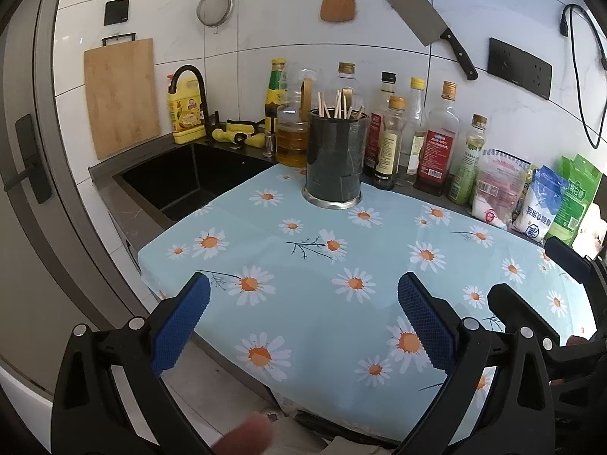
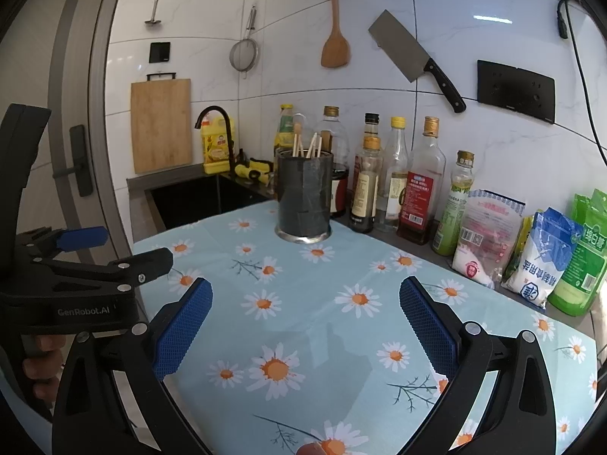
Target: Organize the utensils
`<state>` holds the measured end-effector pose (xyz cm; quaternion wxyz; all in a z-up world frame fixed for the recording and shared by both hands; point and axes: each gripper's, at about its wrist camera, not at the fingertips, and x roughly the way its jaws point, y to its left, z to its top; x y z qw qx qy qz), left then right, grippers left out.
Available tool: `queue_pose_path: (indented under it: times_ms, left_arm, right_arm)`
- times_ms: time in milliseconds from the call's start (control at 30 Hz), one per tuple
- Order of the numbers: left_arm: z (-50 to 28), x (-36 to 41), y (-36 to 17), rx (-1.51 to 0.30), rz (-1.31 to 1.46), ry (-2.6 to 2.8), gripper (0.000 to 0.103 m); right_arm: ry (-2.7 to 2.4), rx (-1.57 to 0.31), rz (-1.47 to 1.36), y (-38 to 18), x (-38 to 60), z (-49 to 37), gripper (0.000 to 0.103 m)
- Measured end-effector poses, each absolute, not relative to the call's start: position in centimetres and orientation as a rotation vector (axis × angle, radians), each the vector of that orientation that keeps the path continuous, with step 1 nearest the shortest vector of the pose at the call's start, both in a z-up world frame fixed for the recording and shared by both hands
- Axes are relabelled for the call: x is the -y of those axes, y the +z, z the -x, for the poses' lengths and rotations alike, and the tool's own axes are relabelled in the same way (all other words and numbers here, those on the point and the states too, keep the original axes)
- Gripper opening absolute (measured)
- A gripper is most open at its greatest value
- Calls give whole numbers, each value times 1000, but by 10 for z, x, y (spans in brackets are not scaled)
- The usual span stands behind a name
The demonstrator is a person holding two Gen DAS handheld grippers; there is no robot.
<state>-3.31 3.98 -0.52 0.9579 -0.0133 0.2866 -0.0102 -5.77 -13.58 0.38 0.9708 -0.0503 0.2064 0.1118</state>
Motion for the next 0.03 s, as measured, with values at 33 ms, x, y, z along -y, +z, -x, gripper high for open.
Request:
queue_pose_path:
  times_ms: [33]
  left_arm:
    - [33, -40, -5, -582, 26, -20, 97]
  right_arm:
    - [224, -417, 101, 3, 135, 57, 95]
